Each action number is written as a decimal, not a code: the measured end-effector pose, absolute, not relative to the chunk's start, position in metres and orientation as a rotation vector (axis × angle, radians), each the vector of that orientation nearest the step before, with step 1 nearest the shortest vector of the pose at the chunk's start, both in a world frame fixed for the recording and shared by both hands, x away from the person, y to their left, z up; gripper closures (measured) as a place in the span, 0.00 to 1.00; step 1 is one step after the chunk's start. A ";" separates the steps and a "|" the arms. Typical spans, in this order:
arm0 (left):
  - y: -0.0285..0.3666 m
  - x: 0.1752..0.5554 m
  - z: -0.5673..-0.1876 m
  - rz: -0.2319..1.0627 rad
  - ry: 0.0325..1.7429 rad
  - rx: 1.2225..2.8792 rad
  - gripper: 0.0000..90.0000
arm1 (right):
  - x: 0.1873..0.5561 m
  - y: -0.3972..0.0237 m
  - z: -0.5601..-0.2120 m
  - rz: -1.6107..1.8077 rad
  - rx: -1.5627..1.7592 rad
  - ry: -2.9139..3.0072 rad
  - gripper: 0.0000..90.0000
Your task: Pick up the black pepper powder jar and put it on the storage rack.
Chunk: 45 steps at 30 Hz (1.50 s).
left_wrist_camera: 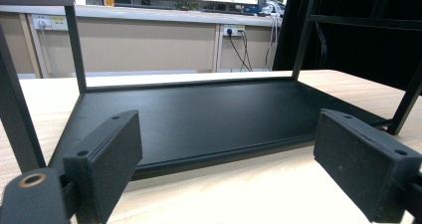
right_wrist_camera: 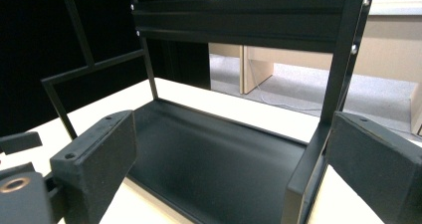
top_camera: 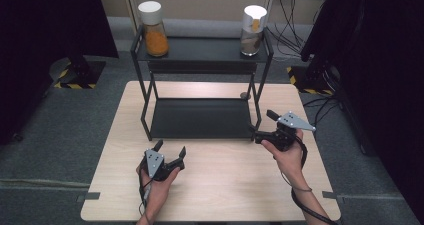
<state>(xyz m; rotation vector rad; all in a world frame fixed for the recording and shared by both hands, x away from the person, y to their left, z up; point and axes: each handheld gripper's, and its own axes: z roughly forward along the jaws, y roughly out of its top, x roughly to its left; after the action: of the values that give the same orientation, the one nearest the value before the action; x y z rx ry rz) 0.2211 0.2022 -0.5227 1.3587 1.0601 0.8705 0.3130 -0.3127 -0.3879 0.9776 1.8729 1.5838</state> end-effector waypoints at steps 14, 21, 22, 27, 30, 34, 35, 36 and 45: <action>0.202 0.221 -0.523 0.873 1.055 1.360 0.12 | 0.302 -0.309 -0.418 1.570 0.999 1.903 0.07; 0.202 0.221 -0.523 0.877 1.051 1.363 0.12 | 0.297 -0.306 -0.432 1.570 1.013 1.903 0.07; 0.202 0.221 -0.523 0.876 1.051 1.362 0.12 | 0.297 -0.306 -0.433 1.569 1.014 1.906 0.07; 0.202 0.221 -0.523 0.874 1.054 1.359 0.12 | 0.293 -0.305 -0.439 1.554 0.999 1.915 0.07; 0.202 0.221 -0.523 0.875 1.052 1.362 0.12 | 0.291 -0.306 -0.443 1.550 0.995 1.911 0.07; 0.202 0.220 -0.523 0.880 1.049 1.363 0.12 | 0.289 -0.308 -0.447 1.543 1.011 1.915 0.07; 0.202 0.221 -0.523 0.879 1.050 1.363 0.12 | 0.288 -0.308 -0.448 1.539 1.011 1.917 0.07; 0.202 0.221 -0.523 0.878 1.052 1.364 0.12 | 0.288 -0.309 -0.449 1.538 1.015 1.916 0.07; 0.202 0.220 -0.523 0.879 1.052 1.361 0.12 | 0.284 -0.316 -0.458 1.515 1.044 1.928 0.07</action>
<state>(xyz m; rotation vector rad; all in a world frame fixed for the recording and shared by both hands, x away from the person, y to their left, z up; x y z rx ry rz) 0.2205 0.2016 -0.5233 1.3611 1.0521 0.8790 0.2844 -0.3155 -0.4584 1.0435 1.9279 1.5151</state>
